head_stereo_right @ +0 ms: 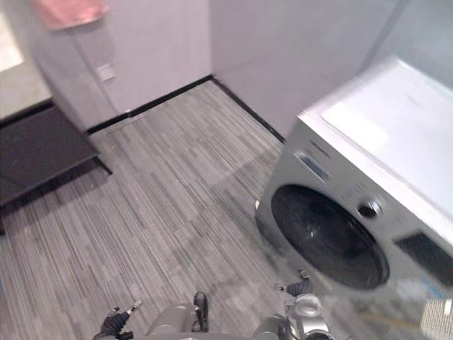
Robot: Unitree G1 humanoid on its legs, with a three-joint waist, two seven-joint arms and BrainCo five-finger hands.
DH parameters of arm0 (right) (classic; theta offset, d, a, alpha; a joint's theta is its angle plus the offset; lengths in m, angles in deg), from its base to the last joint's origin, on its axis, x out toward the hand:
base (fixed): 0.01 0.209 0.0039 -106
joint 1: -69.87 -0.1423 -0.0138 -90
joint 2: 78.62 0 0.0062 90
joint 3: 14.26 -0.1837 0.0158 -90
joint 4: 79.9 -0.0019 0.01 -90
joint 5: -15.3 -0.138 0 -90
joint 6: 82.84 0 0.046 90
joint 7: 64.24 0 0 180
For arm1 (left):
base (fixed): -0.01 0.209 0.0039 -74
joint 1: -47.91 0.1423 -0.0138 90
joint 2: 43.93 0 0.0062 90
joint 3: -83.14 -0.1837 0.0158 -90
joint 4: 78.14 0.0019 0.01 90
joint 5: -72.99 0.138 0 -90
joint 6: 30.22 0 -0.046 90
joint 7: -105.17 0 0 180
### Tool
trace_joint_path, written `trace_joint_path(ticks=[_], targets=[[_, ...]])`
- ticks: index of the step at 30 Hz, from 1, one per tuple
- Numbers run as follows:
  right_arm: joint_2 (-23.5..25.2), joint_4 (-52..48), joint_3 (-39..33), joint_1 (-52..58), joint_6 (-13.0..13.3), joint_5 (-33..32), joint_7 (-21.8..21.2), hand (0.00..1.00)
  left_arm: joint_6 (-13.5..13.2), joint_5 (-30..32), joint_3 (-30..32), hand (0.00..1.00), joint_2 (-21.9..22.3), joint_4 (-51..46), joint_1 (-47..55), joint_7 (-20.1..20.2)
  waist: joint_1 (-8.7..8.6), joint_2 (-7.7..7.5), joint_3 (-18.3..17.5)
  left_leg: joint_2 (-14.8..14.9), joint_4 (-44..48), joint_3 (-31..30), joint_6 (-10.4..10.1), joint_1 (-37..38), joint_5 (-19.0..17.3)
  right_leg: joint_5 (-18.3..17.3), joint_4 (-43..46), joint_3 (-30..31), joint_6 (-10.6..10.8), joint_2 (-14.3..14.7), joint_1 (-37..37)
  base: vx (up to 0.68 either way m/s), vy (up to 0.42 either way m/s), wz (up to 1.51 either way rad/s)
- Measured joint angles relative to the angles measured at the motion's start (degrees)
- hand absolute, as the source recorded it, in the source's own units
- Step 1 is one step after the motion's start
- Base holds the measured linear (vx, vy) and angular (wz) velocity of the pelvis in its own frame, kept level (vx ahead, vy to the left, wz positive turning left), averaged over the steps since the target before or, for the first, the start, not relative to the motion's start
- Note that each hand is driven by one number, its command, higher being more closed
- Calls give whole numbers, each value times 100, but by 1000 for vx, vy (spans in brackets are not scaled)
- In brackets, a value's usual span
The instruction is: Pick up the laundry basket with both hands and put the clothes into the washing machine.
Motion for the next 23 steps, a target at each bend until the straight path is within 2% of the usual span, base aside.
trace_joint_path(ticks=[1, 2, 4, 5, 6, 7, 8, 9, 10, 11, 12, 13, 15, 16, 18, 20, 21, 22, 23], targets=[[-13, -57, -14, 26, -1, -4, 5, 0, 4, -63, -1, 0, 30, -20, -13, -4, -6, 8, 5, -90, 9, -293, 7, 155, -96, -103, -344, 139, 55, 262, -333, 344, 6, 135], [-20, -128, -15, 62, -5, -12, 7, 0, 7, -73, -1, 0, 80, -45, -55, -7, -18, 16, 10, -138, 8, -419, 17, 236, -141, -117, -558, 218, 98, 370, -490, 357, -28, 147], [-57, -223, -25, 192, -18, -55, 8, 0, 17, -100, 0, 0, 234, -91, -157, -2, -74, 27, 21, -386, 18, -1076, -77, 479, -216, 105, -1860, 815, 356, 652, -806, 372, -99, 178], [-59, -223, -38, 217, -19, -58, 8, 0, 17, -109, 2, 0, 263, -93, -206, -3, -121, 33, 24, -454, 14, -1292, -114, 568, -258, 237, -2273, 992, 341, 653, -805, 409, -181, 210], [-54, -239, -35, 247, -26, -54, 8, 0, -3, -109, 4, 0, 286, -144, -224, 3, -180, 0, 4, -549, 2, -1484, -228, 692, -339, 541, -2712, 1176, 285, 612, -796, 456, -249, 212], [-62, -282, -36, 293, -27, -53, 7, 0, -12, -105, 8, 0, 314, -224, -217, 7, -180, -96, -44, -583, 30, -1587, -348, 813, -467, 1175, -2661, 1193, 146, 505, -741, 486, -285, 193], [-95, -293, -32, 322, -28, -52, 5, 0, -11, -101, 26, 0, 364, -221, -237, 6, -180, -23, -37, -524, 35, -1590, -425, 878, -514, 1249, -2492, 1103, 65, 486, -733, 490, -307, 124], [-140, -377, -12, 264, -39, -52, 2, 0, -17, -98, 71, 0, 482, -282, -182, 7, -101, 150, -50, -367, 125, -1535, -534, 884, -535, 1106, -2390, 884, -23, 511, -707, 455, -275, 71], [-154, -607, 15, 122, -20, -48, -6, 0, -13, -95, 308, 0, 706, -320, -118, 9, -91, 375, -34, -101, 921, -1206, -806, 527, -585, 937, -2440, 686, -132, 677, -540, 512, -310, 46], [-142, -718, 109, 55, -15, -49, -10, 0, -2, -95, 462, 0, 829, -323, -83, 9, -76, 495, -22, 134, 1806, -843, -1002, 198, -484, 862, -2546, 591, -222, 837, -326, 403, -252, 22], [-135, -795, 189, 52, -10, -49, -11, 0, 7, -94, 516, 0, 871, -328, -50, 11, -35, 524, -4, 314, 2352, -595, -1174, 37, -324, 824, -2605, 573, -281, 935, -156, 386, -252, -15], [-19, -900, 238, 59, 1, -50, -7, 0, 36, -95, 580, 0, 899, -490, 38, 31, 37, 460, 55, 854, 3398, 50, -1223, -298, -297, 709, -2766, 486, -458, 1093, 321, 379, -215, -10], [76, -1014, 208, 92, -7, -51, 10, 0, 38, -88, 507, 0, 864, -610, -14, 39, 75, 315, 97, 1128, 3592, 524, -1065, -452, -397, 662, -2983, 399, -511, 1085, 676, 311, -189, 13], [54, -1030, 187, 109, -4, -54, 11, 0, 33, -46, 390, 0, 856, -758, -85, 45, 80, 260, 93, 1228, 3305, 784, -969, -589, -452, 663, -3210, 326, -510, 1062, 863, 159, -119, 25], [19, -1034, 108, 143, -14, -57, 14, 0, 32, -23, 286, 0, 851, -845, -260, 51, 82, 270, 91, 1232, 2500, 992, -937, -761, -469, 665, -3449, 155, -506, 1048, 1078, 217, -50, 43], [49, -1006, -51, 189, -58, -65, 12, 0, 34, 79, 205, 0, 827, -871, -368, 53, 90, 309, 73, 1091, 1381, 992, -1013, -762, -379, 682, -3559, 4, -474, 1035, 1170, 258, 62, 38], [-2, -1001, -161, 224, -108, -66, 12, 0, 32, 151, 168, 0, 834, -868, -407, 90, 124, 408, 43, 998, 349, 939, -925, -551, 357, 666, -3655, -34, -352, 1098, 1236, 255, 144, 5], [-18, -994, -166, 256, -114, -61, 10, 0, 33, 199, 170, 0, 827, -862, -377, 152, 146, 483, 35, 1010, 35, 889, -734, -410, 876, 627, -3670, 2, -290, 1193, 1294, 168, 115, 0], [51, -966, -169, 228, -133, -55, 14, 0, 42, 227, 176, 0, 755, -804, -418, 165, 142, 366, 83, 946, 15, 920, -715, -356, 944, 613, -3667, 19, -234, 1110, 1345, 90, 73, -7]])
